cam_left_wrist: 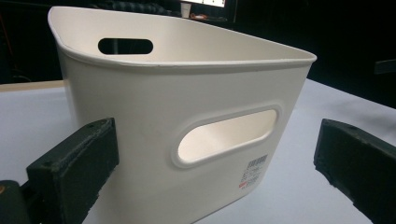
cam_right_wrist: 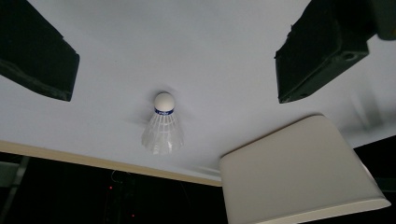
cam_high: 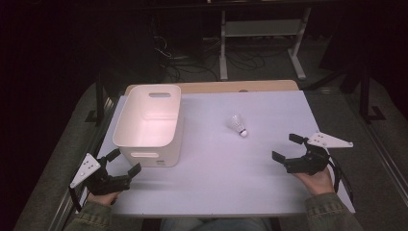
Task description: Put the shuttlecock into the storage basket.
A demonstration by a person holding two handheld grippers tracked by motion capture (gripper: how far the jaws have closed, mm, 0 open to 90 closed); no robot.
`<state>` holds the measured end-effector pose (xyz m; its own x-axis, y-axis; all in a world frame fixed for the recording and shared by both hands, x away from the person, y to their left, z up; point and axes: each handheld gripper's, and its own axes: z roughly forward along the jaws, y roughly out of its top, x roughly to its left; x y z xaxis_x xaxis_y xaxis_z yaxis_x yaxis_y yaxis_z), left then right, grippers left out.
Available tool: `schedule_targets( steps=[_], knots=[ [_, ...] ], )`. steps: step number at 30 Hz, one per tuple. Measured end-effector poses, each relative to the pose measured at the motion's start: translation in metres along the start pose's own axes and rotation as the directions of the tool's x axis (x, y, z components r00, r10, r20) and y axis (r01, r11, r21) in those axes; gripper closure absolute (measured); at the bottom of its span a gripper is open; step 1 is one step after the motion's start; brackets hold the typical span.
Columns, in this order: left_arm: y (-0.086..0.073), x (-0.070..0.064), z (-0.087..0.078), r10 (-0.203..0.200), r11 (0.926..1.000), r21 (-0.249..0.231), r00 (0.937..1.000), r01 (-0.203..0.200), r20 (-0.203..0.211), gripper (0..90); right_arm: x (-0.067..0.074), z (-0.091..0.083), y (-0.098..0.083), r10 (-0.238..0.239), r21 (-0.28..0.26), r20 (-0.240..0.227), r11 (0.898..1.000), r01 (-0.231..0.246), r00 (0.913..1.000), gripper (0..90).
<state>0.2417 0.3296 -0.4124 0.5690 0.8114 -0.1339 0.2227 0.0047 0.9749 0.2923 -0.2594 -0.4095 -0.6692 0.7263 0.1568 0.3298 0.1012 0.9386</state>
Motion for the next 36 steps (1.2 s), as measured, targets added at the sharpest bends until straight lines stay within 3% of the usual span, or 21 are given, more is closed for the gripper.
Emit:
schedule_targets(
  steps=[22,29,36],
  knots=[
    [0.000,-0.001,0.000,-0.005,1.0000,0.000,1.0000,0.005,0.003,0.0,0.002,-0.002,0.004,0.003,-0.017,0.006,1.000,-0.003,1.0000,0.0],
    [0.000,0.000,-0.001,-0.003,1.0000,0.002,1.0000,0.003,0.004,0.0,0.005,-0.001,0.006,-0.006,-0.002,0.015,1.000,0.006,0.9999,0.0],
    [0.000,-0.001,-0.001,0.002,1.0000,0.006,1.0000,-0.002,0.005,0.0,0.008,0.005,0.011,-0.017,0.057,0.003,0.998,0.017,0.9999,0.0]
  ],
)
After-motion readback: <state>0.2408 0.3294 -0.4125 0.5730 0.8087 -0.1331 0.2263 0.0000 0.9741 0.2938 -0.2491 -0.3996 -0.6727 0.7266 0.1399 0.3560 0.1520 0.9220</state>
